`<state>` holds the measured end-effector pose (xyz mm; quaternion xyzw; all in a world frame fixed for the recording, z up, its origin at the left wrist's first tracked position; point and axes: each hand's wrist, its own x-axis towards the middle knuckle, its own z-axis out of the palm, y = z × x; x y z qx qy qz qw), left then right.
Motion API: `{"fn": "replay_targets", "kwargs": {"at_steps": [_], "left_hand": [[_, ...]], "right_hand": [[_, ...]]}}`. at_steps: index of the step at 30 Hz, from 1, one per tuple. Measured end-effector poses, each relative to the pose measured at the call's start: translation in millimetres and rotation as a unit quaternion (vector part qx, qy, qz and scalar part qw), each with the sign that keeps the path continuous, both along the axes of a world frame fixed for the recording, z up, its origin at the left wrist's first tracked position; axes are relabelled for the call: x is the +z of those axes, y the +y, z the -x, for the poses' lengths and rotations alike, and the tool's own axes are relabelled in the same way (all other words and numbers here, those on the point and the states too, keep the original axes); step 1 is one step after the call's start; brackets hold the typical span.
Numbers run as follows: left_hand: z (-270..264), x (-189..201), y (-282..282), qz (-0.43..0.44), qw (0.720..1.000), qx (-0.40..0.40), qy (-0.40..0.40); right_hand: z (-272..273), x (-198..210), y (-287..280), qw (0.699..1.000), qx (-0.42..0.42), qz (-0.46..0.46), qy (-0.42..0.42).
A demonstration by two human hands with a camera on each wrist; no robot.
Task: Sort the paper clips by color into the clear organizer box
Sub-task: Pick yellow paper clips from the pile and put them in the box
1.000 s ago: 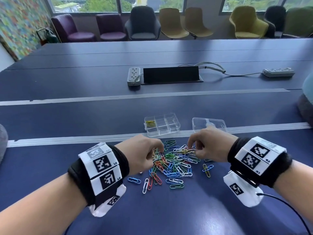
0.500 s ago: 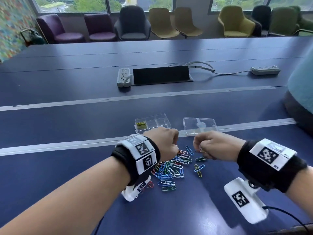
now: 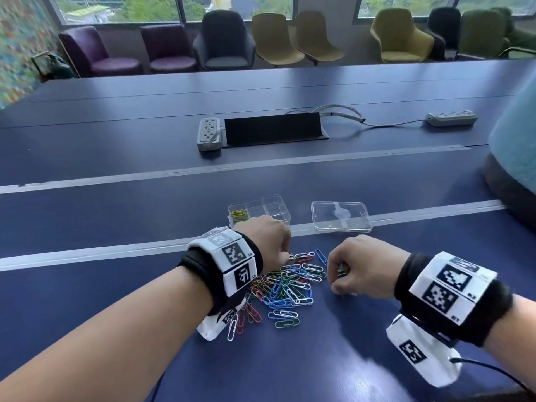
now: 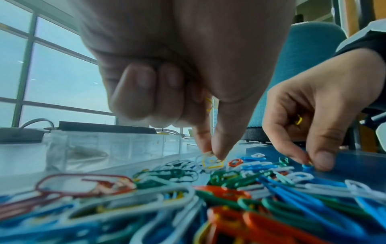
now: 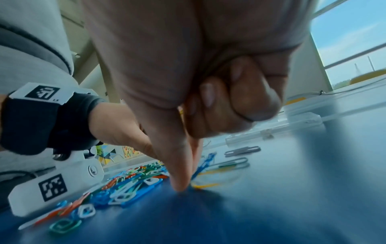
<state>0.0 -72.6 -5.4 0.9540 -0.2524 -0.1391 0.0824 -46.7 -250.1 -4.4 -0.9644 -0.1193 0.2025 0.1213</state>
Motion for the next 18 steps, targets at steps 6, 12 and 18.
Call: {"fn": "replay_targets", "kwargs": {"at_steps": [6, 12, 18], "left_hand": [[-2.7, 5.5, 11.5, 0.025, 0.999, 0.026, 0.009], [-1.5, 4.8, 20.8, 0.012, 0.999, 0.035, 0.005], [0.0, 4.2, 19.4, 0.041, 0.999, 0.024, -0.002]], "right_hand": [[-6.2, 5.9, -2.1, 0.999, -0.015, -0.041, 0.017], [-11.9, 16.8, -18.9, 0.998, -0.037, 0.033, -0.048], [-9.6, 12.8, -35.5, 0.993, -0.056, 0.084, -0.066]]}}
